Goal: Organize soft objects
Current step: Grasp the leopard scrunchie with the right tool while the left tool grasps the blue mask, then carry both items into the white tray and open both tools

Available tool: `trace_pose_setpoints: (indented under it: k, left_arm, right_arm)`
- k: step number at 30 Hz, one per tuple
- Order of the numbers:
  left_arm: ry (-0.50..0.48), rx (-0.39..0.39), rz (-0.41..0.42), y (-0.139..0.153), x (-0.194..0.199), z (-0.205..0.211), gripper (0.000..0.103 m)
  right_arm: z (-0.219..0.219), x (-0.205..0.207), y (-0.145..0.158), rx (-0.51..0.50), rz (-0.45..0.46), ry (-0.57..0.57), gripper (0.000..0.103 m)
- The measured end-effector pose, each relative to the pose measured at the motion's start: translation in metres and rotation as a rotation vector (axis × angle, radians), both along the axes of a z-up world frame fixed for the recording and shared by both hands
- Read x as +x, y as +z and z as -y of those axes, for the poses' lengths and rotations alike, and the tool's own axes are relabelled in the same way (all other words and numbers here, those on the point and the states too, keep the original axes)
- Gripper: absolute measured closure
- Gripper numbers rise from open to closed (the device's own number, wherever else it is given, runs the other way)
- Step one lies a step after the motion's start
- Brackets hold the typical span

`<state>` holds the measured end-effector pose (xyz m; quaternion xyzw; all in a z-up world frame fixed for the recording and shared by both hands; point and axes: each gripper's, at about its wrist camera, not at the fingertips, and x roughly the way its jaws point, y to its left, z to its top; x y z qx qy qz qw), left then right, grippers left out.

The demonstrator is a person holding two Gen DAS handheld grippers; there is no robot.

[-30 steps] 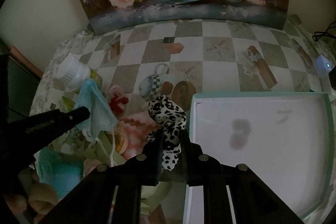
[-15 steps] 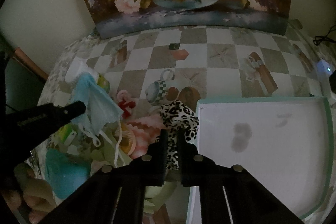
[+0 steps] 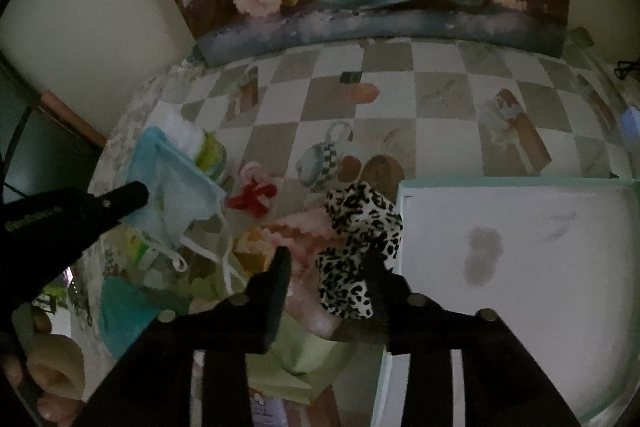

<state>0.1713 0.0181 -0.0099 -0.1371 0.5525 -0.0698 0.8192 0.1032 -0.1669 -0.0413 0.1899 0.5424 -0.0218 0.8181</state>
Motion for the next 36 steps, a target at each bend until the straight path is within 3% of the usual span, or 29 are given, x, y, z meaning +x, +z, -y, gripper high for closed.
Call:
trace_pose_setpoints:
  k: [8, 15, 17, 19, 20, 24, 36]
  left_arm:
    - [-0.008, -0.004, -0.003, -0.001, -0.001, 0.003, 0.097]
    - [-0.007, -0.009, -0.011, -0.003, -0.001, 0.003, 0.097]
    - [-0.006, -0.01, -0.016, -0.005, 0.0, 0.003, 0.097]
    - [-0.003, -0.012, -0.019, -0.005, 0.0, 0.003, 0.097]
    - [-0.001, -0.012, -0.016, -0.004, 0.0, 0.003, 0.097]
    - [0.002, -0.012, 0.008, 0.004, -0.002, 0.001, 0.097]
    - [-0.048, -0.034, 0.174, 0.066, -0.022, 0.011, 0.097]
  right_arm:
    - [-0.005, 0.002, -0.024, 0.019, -0.07, 0.014, 0.054]
    - [-0.023, 0.005, -0.038, -0.113, -0.114, 0.056, 0.054]
    - [-0.027, 0.005, -0.039, -0.156, -0.115, 0.066, 0.058]
    - [-0.029, 0.004, -0.04, -0.218, -0.119, 0.075, 0.074]
    - [-0.028, 0.003, -0.039, -0.218, -0.116, 0.073, 0.076]
    - [-0.021, 0.003, -0.027, -0.18, -0.082, 0.053, 0.091]
    - [0.008, -0.015, 0.045, -0.1, 0.079, -0.037, 0.091]
